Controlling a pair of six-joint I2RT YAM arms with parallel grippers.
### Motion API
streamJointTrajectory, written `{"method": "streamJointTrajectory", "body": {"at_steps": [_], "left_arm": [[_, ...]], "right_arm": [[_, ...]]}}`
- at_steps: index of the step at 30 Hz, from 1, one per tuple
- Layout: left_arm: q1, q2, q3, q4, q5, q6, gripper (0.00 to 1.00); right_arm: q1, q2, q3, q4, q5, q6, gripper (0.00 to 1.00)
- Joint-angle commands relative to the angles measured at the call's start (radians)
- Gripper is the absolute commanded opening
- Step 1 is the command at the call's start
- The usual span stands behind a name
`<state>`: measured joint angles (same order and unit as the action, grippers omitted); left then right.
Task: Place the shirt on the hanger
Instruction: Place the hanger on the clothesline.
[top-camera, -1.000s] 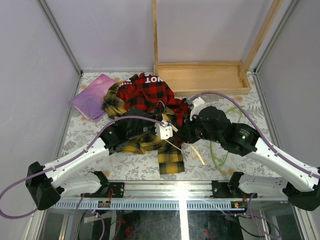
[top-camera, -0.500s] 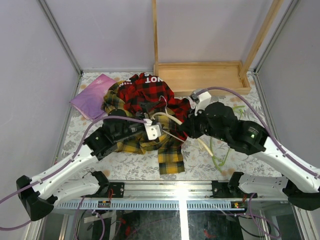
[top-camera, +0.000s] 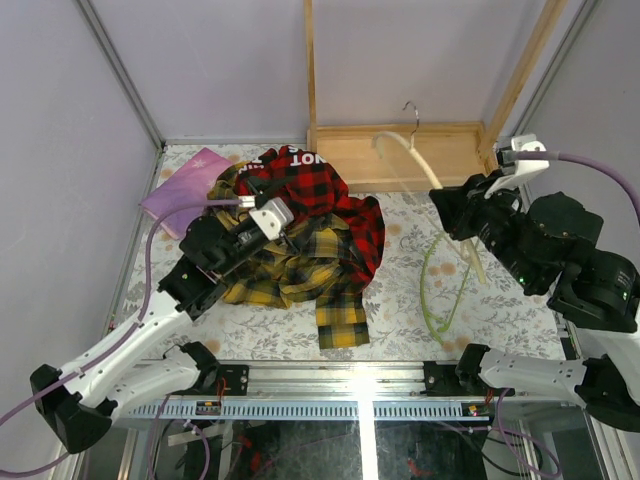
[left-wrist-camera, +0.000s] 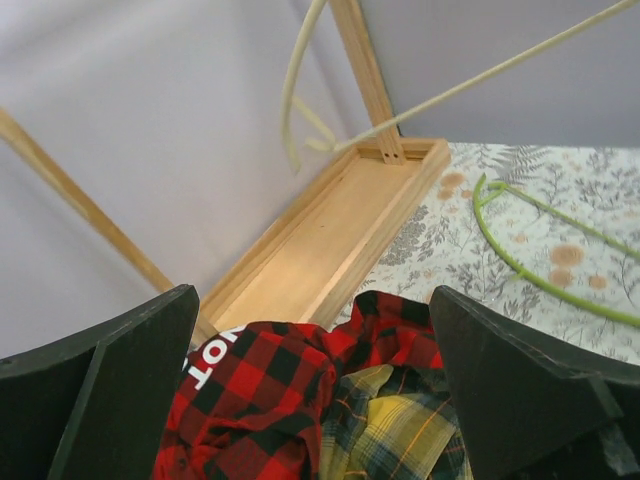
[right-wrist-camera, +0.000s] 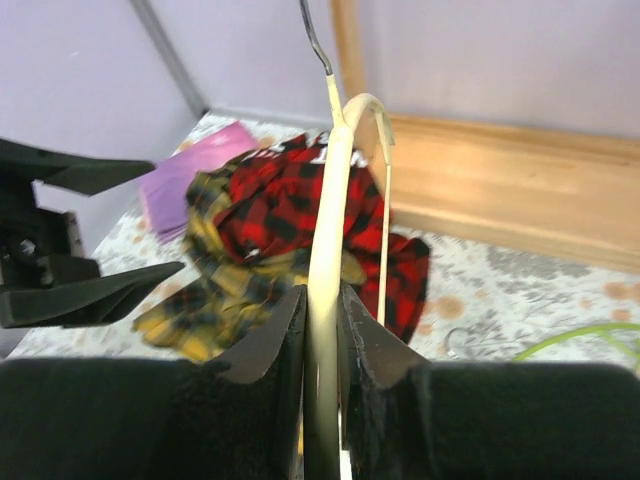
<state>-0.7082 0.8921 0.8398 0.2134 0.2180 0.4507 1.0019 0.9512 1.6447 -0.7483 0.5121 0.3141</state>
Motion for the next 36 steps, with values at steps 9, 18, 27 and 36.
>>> {"method": "streamJointTrajectory", "body": {"at_steps": [9,18,27,36], "left_arm": [[0.062,0.173,0.320,-0.221,-0.320,-0.485,1.00],[0.064,0.079,0.248,-0.499,-0.260,-0.646,1.00],[0.064,0.021,0.160,-0.745,-0.239,-0.747,1.00],[0.064,0.017,0.198,-0.743,-0.351,-0.732,1.00]], "right_arm": [[-0.067,0.208,0.209,0.222,0.186,-0.324,0.00],[-0.402,0.410,0.368,0.198,-0.281,-0.189,0.00],[-0.652,0.567,0.539,0.220,-0.570,-0.019,0.00],[-0.862,0.704,0.704,0.252,-0.807,0.172,0.00]]}}
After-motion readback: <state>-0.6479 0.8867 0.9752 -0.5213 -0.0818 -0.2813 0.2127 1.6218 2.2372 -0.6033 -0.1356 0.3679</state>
